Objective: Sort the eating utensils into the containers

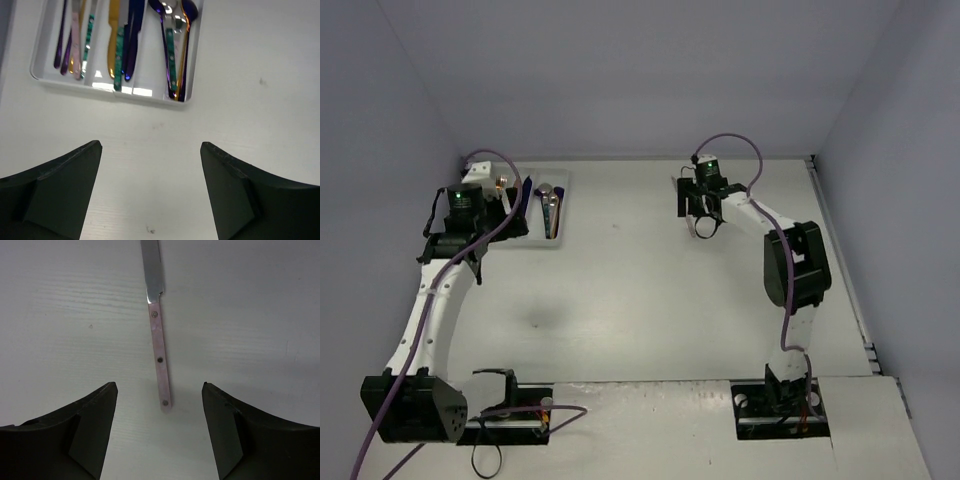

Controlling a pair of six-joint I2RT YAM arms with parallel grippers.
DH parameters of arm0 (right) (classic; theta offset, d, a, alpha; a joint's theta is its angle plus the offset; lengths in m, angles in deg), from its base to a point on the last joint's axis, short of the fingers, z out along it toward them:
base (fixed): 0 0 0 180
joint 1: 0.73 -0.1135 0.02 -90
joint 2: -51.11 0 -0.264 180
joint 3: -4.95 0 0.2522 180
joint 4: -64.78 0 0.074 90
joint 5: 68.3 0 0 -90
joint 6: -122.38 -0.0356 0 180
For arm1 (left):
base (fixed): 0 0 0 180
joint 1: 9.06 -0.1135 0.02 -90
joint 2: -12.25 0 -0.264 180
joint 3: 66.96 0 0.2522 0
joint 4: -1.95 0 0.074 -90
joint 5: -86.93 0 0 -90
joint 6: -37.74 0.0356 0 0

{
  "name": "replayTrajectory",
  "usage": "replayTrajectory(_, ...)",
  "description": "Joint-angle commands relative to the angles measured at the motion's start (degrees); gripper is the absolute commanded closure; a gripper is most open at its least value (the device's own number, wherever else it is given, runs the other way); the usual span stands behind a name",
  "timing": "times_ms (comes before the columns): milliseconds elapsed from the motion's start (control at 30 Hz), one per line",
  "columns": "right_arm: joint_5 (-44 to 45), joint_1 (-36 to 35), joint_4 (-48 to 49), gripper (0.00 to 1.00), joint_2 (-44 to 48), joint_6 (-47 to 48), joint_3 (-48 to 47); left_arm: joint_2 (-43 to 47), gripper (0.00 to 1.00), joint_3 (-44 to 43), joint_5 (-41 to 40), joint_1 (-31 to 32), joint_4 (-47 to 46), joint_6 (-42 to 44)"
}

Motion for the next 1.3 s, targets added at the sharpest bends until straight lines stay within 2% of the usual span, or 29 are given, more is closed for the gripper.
replayTrajectory(0, 4.2, -2.3, 0.6, 0.36, -5.4, 4.8, -6.2, 6.6, 0.22, 4.7, -4.3, 5.1, -1.3, 0.7)
replayTrajectory(200, 4.7, -2.7, 0.3, 0.45, -11.3, 6.4, -10.5, 14.2, 0.22, 11.6, -5.0, 10.0, -1.3, 0.6)
replayTrajectory(467, 5.8, -2.7, -0.2, 0.56, -15.0, 7.7, -14.1, 15.0, 0.22, 14.5, -6.4, 13.2, -0.5, 1.0)
replayTrajectory(800, 4.2, -2.7, -1.0, 0.70, -20.8, 6.5, -18.6, 13.7, 0.22, 14.4, -5.6, 13.7, -1.1, 0.4)
replayTrajectory(900, 4.0, -2.7, -1.1, 0.77, -22.7, 6.0, -20.1, 13.7, 0.22, 14.6, -3.3, 13.8, -1.5, 0.3)
replayTrajectory(1000, 3.2, -2.7, -1.2, 0.93, -24.3, 5.2, -22.0, 13.7, 0.22, 14.9, -1.5, 14.3, -2.4, 0.1)
replayTrajectory(1067, 3.1, -3.0, -1.1, 0.99, -23.3, 4.6, -21.8, 13.7, 0.22, 15.1, 0.1, 14.9, -3.2, -0.8)
replayTrajectory(1267, 3.5, -5.3, -0.8, 1.00, -15.2, 0.6, -16.7, 12.4, 0.22, 16.0, 2.2, 19.5, -7.7, -6.9)
